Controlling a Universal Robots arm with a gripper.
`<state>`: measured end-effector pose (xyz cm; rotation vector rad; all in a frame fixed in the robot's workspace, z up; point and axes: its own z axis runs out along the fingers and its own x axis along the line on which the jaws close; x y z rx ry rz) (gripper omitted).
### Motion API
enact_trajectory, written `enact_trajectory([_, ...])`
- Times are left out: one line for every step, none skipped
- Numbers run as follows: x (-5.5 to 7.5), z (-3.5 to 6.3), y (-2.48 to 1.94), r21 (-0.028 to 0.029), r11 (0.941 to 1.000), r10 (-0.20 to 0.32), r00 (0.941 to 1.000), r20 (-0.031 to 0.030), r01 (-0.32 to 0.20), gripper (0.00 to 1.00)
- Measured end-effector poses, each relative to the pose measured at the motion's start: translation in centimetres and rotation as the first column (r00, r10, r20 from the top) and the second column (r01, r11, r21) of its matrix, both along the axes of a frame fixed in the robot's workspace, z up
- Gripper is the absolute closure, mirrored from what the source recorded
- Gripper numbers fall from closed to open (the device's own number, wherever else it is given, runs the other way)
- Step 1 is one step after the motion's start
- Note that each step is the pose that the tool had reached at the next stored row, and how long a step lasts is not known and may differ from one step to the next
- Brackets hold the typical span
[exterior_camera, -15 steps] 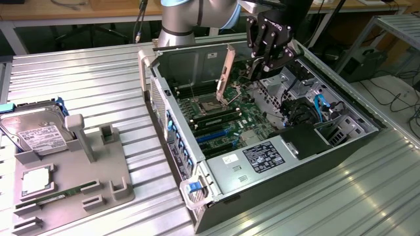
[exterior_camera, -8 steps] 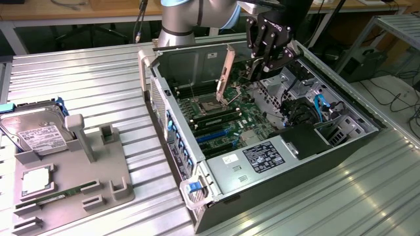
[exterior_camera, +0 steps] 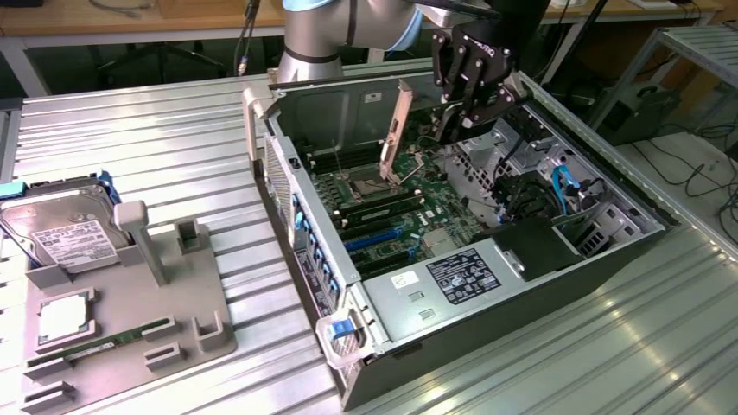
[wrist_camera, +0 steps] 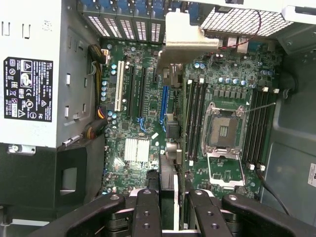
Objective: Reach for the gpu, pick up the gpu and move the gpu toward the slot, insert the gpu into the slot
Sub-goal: 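Insert the gpu into the slot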
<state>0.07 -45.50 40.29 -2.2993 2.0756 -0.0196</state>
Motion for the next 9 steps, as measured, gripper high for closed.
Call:
enact_trajectory([0.0,-0.02,0.0,0.0,1.0,0.0,1.0,0.0,0.0,0.73])
enact_trajectory([0.0,-0.05,0.0,0.0,1.0,0.0,1.0,0.0,0.0,0.73])
enact_trajectory([0.0,-0.07,0.0,0.0,1.0,0.0,1.0,0.0,0.0,0.73])
enact_trajectory([0.0,-0.1,0.0,0.0,1.0,0.0,1.0,0.0,0.0,0.73])
enact_trajectory([0.0,-0.12,0.0,0.0,1.0,0.0,1.0,0.0,0.0,0.73])
enact_trajectory([0.0,-0.15,0.0,0.0001,1.0,0.0,1.0,0.0,0.0,0.73])
enact_trajectory([0.0,-0.19,0.0,0.0001,1.0,0.0,1.0,0.0,0.0,0.73])
enact_trajectory([0.0,-0.23,0.0,0.0001,1.0,0.0,1.0,0.0,0.0,0.73])
enact_trajectory([0.0,-0.28,0.0,0.0,1.0,0.0,1.0,0.0,0.0,0.73])
